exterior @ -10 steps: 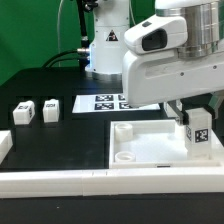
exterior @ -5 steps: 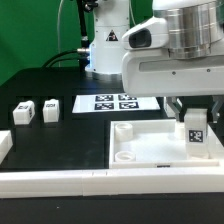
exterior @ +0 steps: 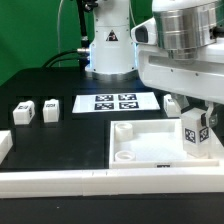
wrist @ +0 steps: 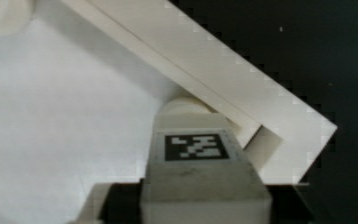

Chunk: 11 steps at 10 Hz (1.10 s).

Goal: Assemble one leg

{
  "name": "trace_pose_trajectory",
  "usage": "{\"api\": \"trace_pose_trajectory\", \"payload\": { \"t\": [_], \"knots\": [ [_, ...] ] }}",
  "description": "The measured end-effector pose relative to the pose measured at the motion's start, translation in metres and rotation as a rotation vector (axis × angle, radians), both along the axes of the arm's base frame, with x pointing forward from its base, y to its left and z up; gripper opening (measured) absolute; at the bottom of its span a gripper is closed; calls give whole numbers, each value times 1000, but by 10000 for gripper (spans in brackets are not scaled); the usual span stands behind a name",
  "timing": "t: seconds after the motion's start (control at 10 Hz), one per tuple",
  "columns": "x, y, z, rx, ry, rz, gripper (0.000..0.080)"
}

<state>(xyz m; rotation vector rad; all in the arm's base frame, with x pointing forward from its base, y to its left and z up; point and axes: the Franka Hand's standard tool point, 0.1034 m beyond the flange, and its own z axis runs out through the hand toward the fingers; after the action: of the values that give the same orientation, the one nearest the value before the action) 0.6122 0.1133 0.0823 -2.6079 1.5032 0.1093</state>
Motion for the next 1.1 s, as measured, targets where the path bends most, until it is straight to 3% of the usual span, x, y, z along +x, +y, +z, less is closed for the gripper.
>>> {"api": "trace_pose_trajectory", "payload": {
  "t": [0.3, 0.6, 0.7, 0.8, 1.1],
  "knots": [
    [0, 1, 0, 14, 52, -338, 292],
    [0, 2, -1, 13, 45, -292, 294],
    [0, 2, -1, 13, 40, -259, 482],
    [-1, 4, -1, 13, 40, -256, 607],
    [-2, 7, 0, -7, 14, 111, 648]
  ]
}}
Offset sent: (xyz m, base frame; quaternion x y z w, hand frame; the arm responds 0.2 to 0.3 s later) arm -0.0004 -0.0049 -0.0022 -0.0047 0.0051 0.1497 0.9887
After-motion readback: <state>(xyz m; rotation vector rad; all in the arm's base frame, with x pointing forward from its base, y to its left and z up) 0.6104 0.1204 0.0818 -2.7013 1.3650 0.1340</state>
